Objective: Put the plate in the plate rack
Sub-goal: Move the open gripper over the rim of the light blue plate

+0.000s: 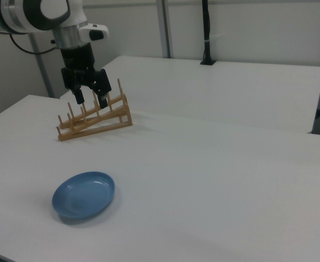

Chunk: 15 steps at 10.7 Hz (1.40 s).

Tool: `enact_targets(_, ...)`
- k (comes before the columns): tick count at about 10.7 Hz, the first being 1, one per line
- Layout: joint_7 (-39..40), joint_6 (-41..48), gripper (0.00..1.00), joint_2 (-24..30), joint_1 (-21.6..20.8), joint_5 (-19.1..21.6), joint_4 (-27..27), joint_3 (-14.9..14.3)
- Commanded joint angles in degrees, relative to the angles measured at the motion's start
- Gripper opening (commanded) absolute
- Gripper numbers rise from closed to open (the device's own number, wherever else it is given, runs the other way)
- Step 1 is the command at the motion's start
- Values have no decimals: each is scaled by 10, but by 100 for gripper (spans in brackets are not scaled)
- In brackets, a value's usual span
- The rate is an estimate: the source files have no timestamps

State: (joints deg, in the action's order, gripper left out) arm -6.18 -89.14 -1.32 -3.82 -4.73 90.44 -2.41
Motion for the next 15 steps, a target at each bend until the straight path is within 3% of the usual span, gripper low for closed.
enact_targets(1,18,-13,100,14,0,-1,18,-4)
enact_targets(5,21,-13,100,14,1,-1,19,-4)
enact_targets(9,163,-14,100,18,42,-1,57,-4)
enact_targets(11,236,-40,100,22,50,-1,110,-5)
enact_targets(14,320,-139,100,21,54,-10,238,-4)
enact_targets(15,331,-189,86,6,55,-11,280,-4)
